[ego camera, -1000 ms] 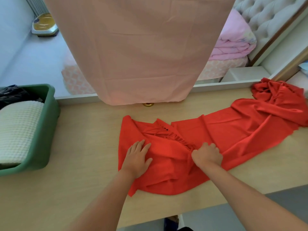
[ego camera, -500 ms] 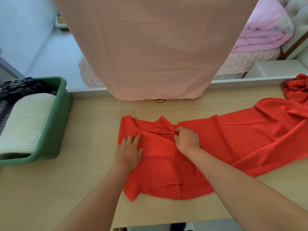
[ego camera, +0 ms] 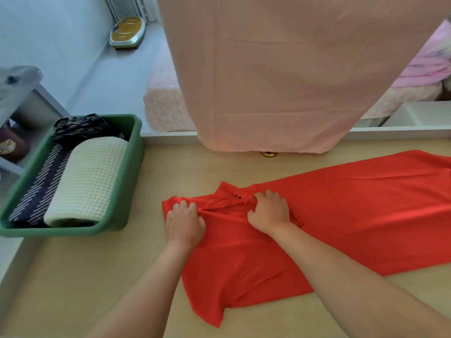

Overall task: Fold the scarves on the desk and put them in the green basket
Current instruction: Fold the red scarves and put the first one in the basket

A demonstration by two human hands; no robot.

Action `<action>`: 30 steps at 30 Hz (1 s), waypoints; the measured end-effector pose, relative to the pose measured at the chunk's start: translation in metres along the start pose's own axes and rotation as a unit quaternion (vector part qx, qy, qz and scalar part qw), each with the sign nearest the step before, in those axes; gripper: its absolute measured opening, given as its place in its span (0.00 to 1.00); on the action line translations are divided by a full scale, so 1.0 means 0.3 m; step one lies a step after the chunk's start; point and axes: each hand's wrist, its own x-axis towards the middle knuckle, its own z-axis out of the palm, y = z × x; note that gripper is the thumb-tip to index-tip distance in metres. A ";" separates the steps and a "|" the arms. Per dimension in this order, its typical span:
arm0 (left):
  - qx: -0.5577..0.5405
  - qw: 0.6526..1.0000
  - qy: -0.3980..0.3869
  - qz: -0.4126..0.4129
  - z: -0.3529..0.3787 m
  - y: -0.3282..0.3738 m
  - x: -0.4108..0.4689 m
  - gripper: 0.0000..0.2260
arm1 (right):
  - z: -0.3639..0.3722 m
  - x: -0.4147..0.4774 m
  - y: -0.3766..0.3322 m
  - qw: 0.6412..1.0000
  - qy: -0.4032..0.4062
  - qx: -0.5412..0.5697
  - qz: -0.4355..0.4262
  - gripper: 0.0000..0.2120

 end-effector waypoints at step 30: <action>-0.105 0.968 0.062 0.219 -0.009 0.229 0.124 0.20 | -0.247 0.025 0.394 0.931 0.267 0.202 0.142 0.12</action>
